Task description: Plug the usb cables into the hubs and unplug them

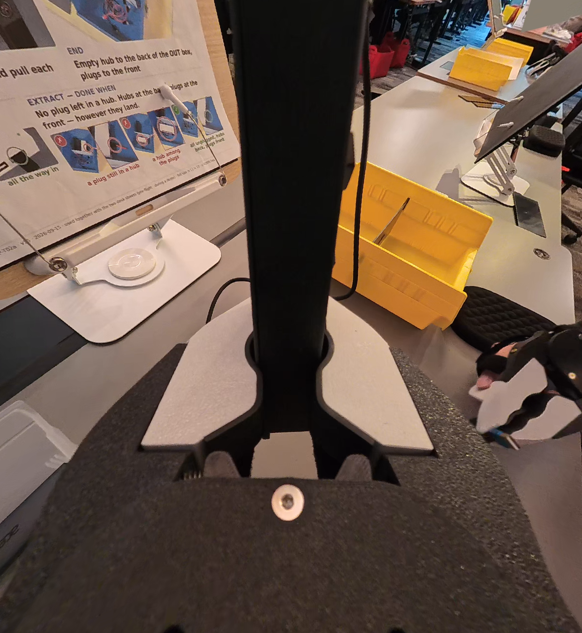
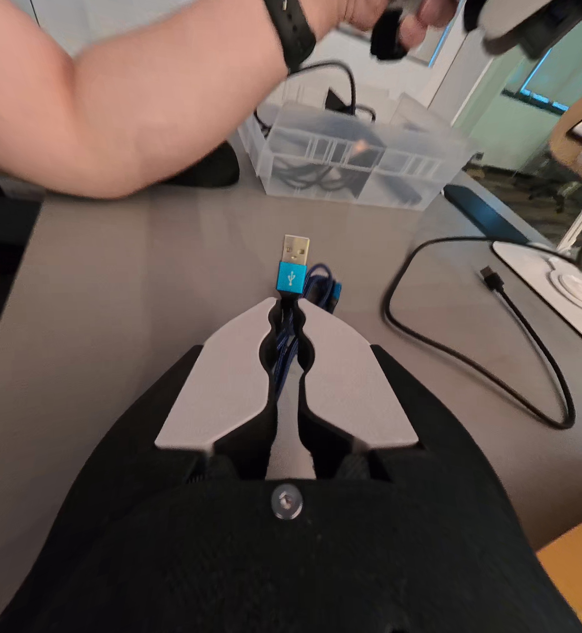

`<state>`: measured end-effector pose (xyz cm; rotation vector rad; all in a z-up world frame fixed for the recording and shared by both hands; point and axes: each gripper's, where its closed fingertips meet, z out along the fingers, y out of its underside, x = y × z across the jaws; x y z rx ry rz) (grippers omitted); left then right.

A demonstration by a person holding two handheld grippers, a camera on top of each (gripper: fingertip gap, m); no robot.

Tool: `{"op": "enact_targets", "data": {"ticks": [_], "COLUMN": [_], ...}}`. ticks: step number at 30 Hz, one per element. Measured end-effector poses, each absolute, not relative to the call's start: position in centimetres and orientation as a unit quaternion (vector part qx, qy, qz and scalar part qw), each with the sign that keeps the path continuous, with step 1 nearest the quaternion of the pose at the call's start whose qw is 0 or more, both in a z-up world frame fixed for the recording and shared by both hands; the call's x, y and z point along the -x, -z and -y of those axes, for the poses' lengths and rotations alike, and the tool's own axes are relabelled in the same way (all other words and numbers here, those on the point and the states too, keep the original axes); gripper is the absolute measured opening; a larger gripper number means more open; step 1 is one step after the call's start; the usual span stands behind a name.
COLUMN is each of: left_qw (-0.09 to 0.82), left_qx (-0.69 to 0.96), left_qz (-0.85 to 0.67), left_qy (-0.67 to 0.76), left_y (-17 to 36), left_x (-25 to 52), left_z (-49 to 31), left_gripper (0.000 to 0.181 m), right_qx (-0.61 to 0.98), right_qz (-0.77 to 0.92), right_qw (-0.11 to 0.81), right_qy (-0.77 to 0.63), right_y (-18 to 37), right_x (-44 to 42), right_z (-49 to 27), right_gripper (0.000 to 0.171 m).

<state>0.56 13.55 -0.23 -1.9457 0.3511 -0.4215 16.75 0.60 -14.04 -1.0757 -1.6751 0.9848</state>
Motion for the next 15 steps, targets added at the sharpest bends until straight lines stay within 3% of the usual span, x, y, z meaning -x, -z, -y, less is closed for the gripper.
{"op": "enact_targets", "data": {"ticks": [6, 15], "left_qw": [0.533, 0.524], "left_qx": [0.815, 0.820], "left_qz": [-0.145, -0.148], "left_qy": [0.176, 0.174], "left_y": [0.2, 0.8], "left_x": [-0.5, -0.8], "left_z": [-13.6, -14.0], "left_gripper": [0.027, 0.027], "right_qx": [0.462, 0.571], "right_qz": [0.615, 0.577], "right_qw": [0.482, 0.523], "right_qy": [-0.419, -0.260], "right_y": [10.7, 7.4], "right_x": [-15.7, -14.5], "right_z": [-2.6, -7.4], "right_gripper": [0.006, 0.006]}}
